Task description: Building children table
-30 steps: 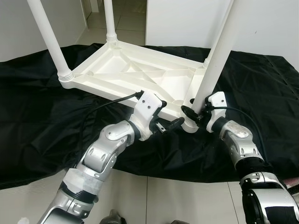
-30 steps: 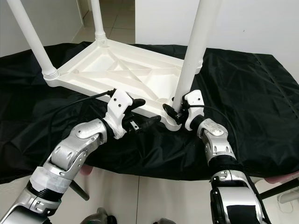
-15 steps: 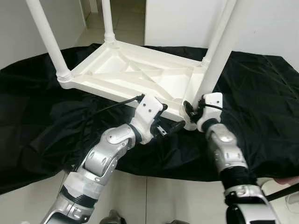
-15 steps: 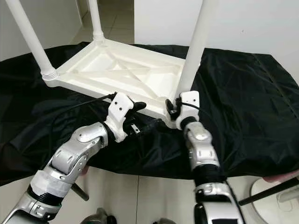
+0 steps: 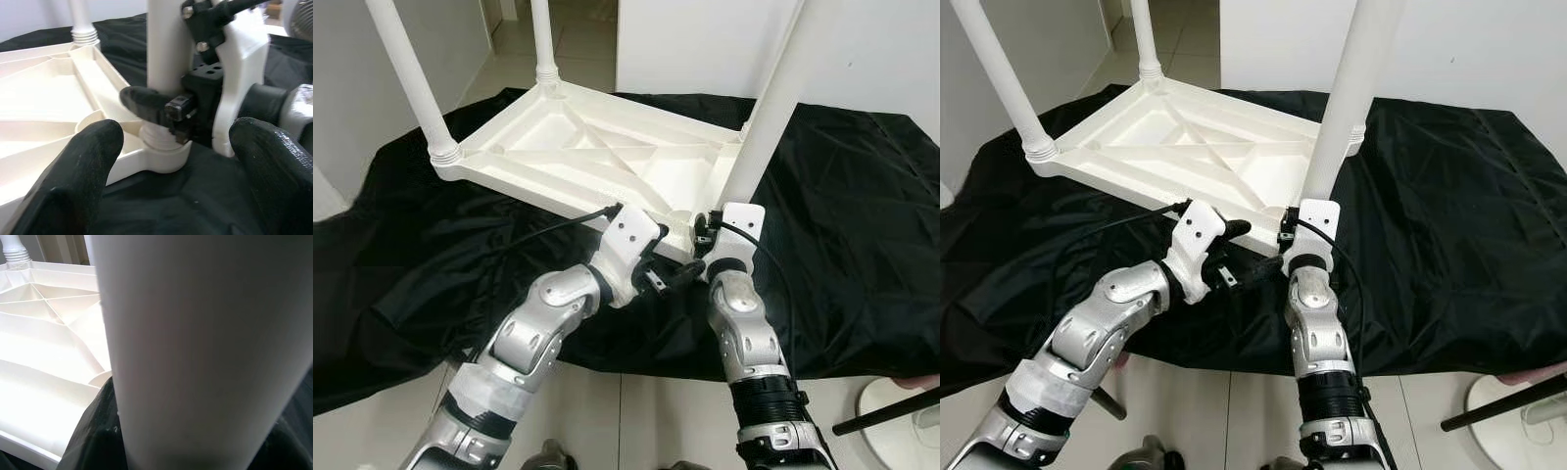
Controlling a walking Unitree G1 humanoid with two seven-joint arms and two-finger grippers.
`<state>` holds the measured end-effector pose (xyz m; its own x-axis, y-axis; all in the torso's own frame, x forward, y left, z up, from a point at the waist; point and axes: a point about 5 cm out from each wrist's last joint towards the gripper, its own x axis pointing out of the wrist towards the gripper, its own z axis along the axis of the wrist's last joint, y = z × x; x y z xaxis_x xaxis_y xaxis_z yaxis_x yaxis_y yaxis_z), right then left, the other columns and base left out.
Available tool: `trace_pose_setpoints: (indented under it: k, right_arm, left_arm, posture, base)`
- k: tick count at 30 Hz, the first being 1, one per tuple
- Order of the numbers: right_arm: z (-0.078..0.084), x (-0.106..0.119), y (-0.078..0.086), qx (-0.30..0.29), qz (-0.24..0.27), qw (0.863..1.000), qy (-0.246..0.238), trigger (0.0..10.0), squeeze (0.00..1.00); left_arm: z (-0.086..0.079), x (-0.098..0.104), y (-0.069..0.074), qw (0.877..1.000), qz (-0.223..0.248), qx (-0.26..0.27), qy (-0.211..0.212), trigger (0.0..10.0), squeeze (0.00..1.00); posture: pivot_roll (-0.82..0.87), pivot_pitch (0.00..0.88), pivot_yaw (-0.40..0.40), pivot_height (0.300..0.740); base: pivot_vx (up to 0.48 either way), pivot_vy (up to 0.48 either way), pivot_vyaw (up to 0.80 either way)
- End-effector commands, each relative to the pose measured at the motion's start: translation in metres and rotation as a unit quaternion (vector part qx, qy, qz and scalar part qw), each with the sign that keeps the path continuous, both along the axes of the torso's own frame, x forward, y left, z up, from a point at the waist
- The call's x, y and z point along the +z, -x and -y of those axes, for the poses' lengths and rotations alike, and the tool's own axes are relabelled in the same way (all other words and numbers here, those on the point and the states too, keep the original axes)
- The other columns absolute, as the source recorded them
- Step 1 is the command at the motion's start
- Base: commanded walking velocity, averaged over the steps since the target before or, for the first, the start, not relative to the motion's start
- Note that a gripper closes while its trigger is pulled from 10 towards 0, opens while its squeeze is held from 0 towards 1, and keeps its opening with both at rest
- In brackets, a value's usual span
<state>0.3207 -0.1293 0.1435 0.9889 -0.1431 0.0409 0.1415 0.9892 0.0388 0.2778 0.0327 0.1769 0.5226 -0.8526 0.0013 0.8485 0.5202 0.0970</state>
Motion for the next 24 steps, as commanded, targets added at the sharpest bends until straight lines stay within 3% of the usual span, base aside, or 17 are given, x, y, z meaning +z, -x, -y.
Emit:
trace_pose_setpoints:
  k: [1,2,3,10,13,14,17,19,21,24]
  right_arm:
    - [0.012,-0.001,0.002,-0.023,-0.002,1.000,-0.005,10.0,0.00]
    - [0.015,0.001,0.003,-0.024,0.002,1.000,-0.003,10.0,0.00]
    - [0.018,0.002,0.004,-0.025,0.005,1.000,-0.003,10.0,1.00]
    - [0.027,0.004,0.009,-0.025,0.007,1.000,-0.007,10.0,1.00]
    - [0.029,0.004,0.010,0.005,0.008,1.000,-0.014,10.0,1.00]
    - [0.028,0.007,0.010,0.045,0.016,0.999,-0.010,10.0,0.00]
    - [0.030,0.011,0.010,0.150,0.033,0.988,0.012,10.0,0.00]
    - [0.032,0.012,0.009,0.165,0.036,0.986,0.020,10.0,0.00]
    - [0.037,0.011,0.006,0.243,0.035,0.968,0.045,10.0,0.00]
    - [0.039,0.011,0.005,0.272,0.033,0.960,0.053,10.0,0.00]
  left_arm:
    - [0.001,-0.004,0.003,1.000,0.000,-0.013,-0.008,10.0,0.00]
    - [0.001,-0.004,0.003,1.000,0.000,-0.013,-0.009,10.0,0.00]
    - [0.000,-0.004,0.003,1.000,0.001,-0.012,-0.009,10.0,0.00]
    - [-0.001,-0.004,0.003,1.000,0.003,-0.005,-0.009,10.0,0.00]
    - [-0.002,-0.004,0.003,1.000,0.005,-0.003,-0.009,10.0,0.00]
    - [-0.003,-0.003,0.002,1.000,0.005,-0.002,-0.010,10.0,0.00]
    - [-0.004,-0.003,0.002,1.000,0.007,-0.001,-0.011,10.0,0.00]
    - [-0.004,-0.003,0.002,1.000,0.007,-0.001,-0.011,10.0,0.00]
    - [-0.003,-0.004,0.001,1.000,0.009,-0.003,-0.012,10.0,0.00]
    - [-0.002,-0.004,0.000,1.000,0.009,-0.003,-0.012,10.0,0.00]
  posture:
    - [-0.03,0.000,-0.008,0.740]
    - [-0.03,0.000,-0.012,0.740]
    - [-0.03,0.000,-0.012,0.740]
    - [-0.01,0.000,-0.022,0.740]
    - [-0.01,0.000,-0.025,0.740]
    - [-0.01,0.000,-0.024,0.740]
    - [-0.01,0.000,-0.023,0.740]
    - [-0.01,0.000,-0.023,0.740]
    - [-0.02,0.000,-0.017,0.740]
    - [-0.02,0.000,-0.017,0.740]
  base:
    - [0.000,0.000,0.00]
    - [0.000,0.000,0.00]
    - [0.000,0.000,0.00]
    - [0.000,0.000,0.00]
    - [0.000,0.000,0.00]
    - [0.000,0.000,0.00]
    - [0.000,0.000,0.00]
    - [0.000,0.000,0.00]
    - [0.000,0.000,0.00]
    - [0.000,0.000,0.00]
